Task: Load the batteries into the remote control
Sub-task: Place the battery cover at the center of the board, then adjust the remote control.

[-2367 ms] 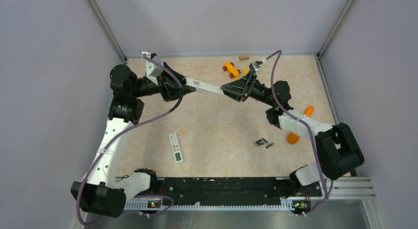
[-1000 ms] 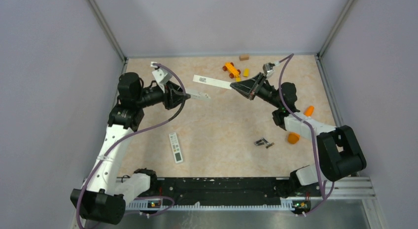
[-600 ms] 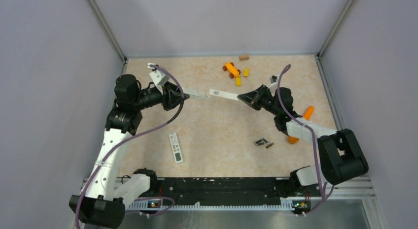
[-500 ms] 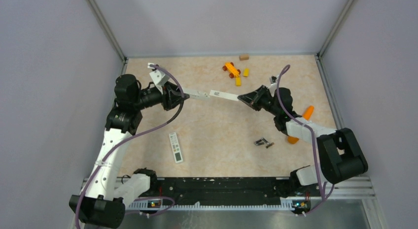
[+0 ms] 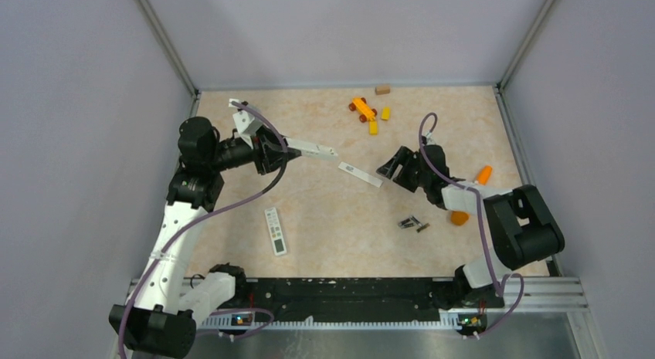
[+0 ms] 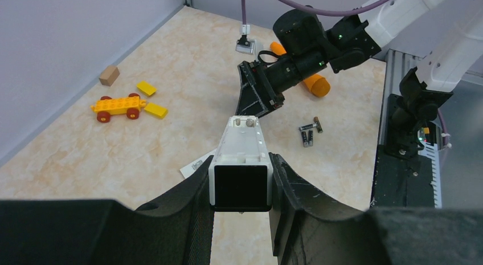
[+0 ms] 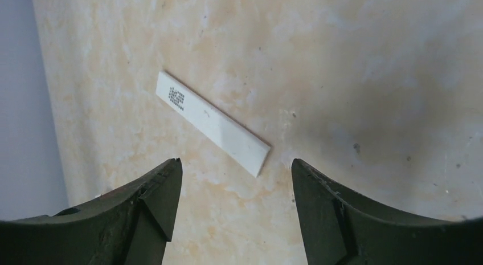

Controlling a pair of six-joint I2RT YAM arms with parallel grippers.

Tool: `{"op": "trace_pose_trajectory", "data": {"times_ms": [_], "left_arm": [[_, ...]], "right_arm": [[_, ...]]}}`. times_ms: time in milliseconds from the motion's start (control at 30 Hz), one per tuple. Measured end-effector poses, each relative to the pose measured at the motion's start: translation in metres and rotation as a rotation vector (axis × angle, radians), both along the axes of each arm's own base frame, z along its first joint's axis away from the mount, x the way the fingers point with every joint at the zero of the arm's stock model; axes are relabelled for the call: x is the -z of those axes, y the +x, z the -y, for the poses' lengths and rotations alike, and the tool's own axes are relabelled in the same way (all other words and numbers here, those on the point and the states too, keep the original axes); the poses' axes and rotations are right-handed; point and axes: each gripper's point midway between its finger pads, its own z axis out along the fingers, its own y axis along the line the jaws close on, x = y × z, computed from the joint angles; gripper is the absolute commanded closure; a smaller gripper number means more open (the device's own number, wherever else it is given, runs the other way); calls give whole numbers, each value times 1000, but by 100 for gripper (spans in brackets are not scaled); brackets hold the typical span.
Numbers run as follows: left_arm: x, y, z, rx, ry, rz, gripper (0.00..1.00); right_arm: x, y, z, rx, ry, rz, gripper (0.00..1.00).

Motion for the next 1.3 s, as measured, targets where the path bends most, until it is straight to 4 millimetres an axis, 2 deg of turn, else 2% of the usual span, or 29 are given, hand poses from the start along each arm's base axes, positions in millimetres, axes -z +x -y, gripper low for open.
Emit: {"op": "trace_pose_trajectory", "data": {"times_ms": [67, 133, 233, 367, 467, 533, 600, 800, 1000, 1167, 1300], "left_arm": [[-2, -1, 2, 20, -8, 0, 100], [-2, -3, 4, 43, -14, -4, 100], [0, -7, 8, 96, -18, -13, 100], [1, -21, 14, 214, -31, -28, 100], [-3, -34, 19, 310, -47, -33, 100], [-5, -42, 21, 364, -52, -31, 100], [-8, -49, 24, 410, -54, -23, 100], [-18, -57, 27, 456, -54, 19, 100], [-29, -55, 30, 450, -62, 70, 100], [-40, -54, 33, 444, -76, 106, 100], [-48, -56, 35, 449, -87, 134, 100]], "right_arm": [[-1, -3, 2, -15, -28, -2, 26], [-11, -6, 0, -51, -33, 23, 25], [-49, -13, -18, -184, 23, 116, 24], [-128, -33, -55, -436, 166, 305, 22], [-186, -52, -75, -574, 271, 442, 17], [-217, -66, -83, -643, 351, 508, 15], [-237, -79, -88, -686, 433, 525, 15], [-266, -105, -107, -757, 696, 411, 14], [-273, -141, -121, -828, 884, 267, 15], [-286, -157, -119, -860, 960, 239, 33], [-295, -161, -116, -861, 1006, 210, 53]]}}
